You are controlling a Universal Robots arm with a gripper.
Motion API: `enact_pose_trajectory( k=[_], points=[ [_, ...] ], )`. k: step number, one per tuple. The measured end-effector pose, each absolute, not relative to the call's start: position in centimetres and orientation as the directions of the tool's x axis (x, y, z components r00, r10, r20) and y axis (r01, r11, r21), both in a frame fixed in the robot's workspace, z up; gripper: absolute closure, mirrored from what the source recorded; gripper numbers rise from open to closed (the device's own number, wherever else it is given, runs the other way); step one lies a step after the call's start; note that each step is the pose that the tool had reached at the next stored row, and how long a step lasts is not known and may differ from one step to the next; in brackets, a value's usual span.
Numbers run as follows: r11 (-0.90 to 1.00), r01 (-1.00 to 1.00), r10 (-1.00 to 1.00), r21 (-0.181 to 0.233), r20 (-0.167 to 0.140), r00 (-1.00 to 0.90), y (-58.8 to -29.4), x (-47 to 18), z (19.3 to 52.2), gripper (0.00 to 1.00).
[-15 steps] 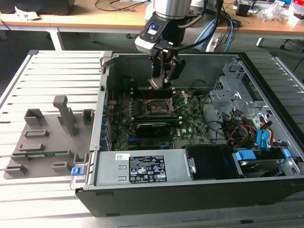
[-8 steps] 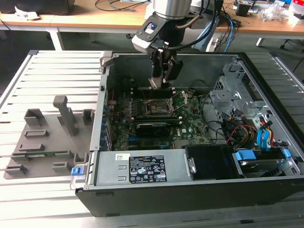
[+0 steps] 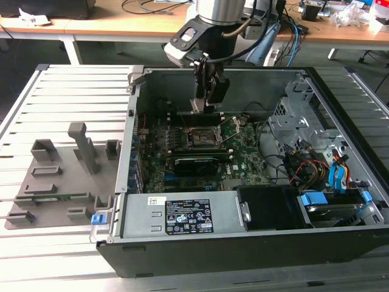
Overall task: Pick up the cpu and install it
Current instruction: 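Place the cpu into insertion slot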
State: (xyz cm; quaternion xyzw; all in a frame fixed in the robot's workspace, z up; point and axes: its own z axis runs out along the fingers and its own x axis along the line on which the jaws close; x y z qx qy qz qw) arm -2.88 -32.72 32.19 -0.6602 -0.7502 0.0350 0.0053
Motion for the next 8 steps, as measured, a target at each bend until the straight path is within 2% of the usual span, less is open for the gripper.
enact_pose_trajectory(
  k=[8],
  points=[
    [-0.088,0.994,0.996,-0.06,-0.039,0.085,-32.72,-2.88,32.09,0.46]
  ],
)
